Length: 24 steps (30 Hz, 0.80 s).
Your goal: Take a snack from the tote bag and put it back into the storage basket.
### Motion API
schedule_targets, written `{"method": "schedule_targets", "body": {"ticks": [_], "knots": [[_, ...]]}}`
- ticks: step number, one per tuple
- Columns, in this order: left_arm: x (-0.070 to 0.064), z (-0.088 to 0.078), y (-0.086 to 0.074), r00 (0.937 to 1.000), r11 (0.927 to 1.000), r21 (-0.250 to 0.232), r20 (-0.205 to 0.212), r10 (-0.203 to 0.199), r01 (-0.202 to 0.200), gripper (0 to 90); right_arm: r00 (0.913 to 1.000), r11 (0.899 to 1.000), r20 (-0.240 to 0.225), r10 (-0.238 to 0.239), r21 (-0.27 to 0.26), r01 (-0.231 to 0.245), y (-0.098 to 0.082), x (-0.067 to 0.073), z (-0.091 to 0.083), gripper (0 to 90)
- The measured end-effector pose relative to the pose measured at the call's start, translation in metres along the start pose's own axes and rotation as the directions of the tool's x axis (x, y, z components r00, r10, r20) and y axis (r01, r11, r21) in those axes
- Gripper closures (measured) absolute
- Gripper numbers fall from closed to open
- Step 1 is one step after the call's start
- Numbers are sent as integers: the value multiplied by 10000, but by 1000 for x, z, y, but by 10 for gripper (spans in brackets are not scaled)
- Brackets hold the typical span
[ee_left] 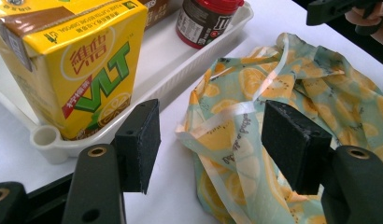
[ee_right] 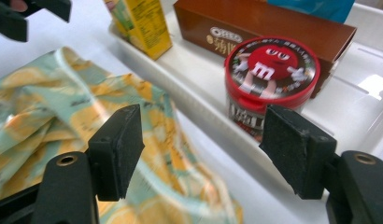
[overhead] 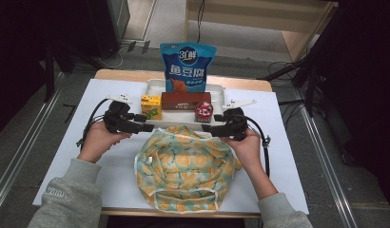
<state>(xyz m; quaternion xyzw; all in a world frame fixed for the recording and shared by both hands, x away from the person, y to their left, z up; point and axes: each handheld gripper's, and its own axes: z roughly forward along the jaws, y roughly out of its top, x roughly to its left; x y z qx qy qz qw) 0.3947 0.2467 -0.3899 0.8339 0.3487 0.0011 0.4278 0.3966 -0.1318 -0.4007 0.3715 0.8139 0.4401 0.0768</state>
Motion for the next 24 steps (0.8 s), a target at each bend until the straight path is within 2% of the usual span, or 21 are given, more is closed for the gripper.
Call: {"method": "schedule_targets", "body": {"ticks": [5, 10, 17, 24], "knots": [[-2, -4, -5, 10000, 9999, -96, 7, 88, -88, 368, 9997, 9997, -37, -238, 0, 238, -10, 4, -9, 298], [-5, -6, -11, 9998, 9998, -34, -32, 205, -206, 363, 9999, 9999, 55, -115, 64, 114, -22, 4, -15, 286], [-7, -7, -15, 9995, 9995, 18, -47, 305, -305, 356, 9998, 9999, 180, 99, -141, -96, -37, -3, -28, 260], [-3, -8, -19, 10000, 9999, -99, -23, 83, -83, 339, 9982, 9988, 457, 387, -305, -373, -49, -17, -38, 243]]}}
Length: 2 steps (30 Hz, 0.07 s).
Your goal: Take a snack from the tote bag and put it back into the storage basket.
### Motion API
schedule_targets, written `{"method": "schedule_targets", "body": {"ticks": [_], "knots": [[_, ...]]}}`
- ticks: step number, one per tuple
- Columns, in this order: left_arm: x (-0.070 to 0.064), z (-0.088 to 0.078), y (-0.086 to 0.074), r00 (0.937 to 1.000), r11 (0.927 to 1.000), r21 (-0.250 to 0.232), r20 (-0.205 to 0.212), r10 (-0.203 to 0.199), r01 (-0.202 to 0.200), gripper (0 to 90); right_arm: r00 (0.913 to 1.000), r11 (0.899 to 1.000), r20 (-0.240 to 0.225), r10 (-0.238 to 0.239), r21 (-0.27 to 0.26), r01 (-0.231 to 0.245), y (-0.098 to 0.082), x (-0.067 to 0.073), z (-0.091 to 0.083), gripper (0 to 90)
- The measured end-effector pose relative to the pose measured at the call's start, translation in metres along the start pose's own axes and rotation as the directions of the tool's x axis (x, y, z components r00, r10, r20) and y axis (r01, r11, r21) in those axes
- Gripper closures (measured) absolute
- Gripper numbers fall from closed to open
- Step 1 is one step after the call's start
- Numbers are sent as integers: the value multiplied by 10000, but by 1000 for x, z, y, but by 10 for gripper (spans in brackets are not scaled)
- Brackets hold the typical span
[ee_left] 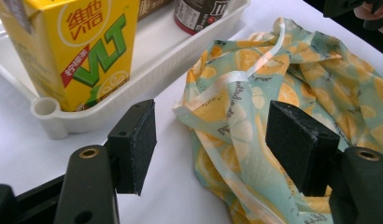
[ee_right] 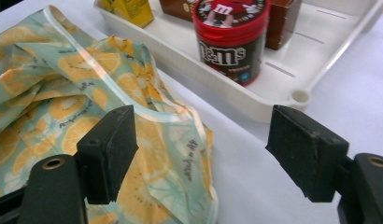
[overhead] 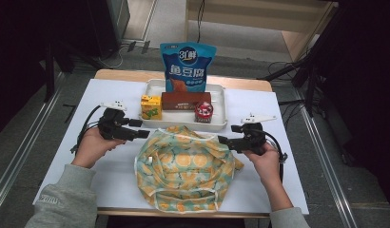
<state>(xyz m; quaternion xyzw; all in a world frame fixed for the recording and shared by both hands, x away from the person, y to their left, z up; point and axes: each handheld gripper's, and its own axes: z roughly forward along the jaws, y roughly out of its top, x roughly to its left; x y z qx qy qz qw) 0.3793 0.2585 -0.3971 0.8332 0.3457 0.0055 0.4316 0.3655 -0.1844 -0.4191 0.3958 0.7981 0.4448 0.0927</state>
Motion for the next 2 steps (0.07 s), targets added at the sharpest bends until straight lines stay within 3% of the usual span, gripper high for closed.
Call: {"method": "schedule_targets", "body": {"ticks": [2], "knots": [[1, 1, -1, 10000, 10000, 60, -12, -1, 1, 335, 10000, 9999, 23, 95, -51, -95, -2, -3, -1, 240]]}}
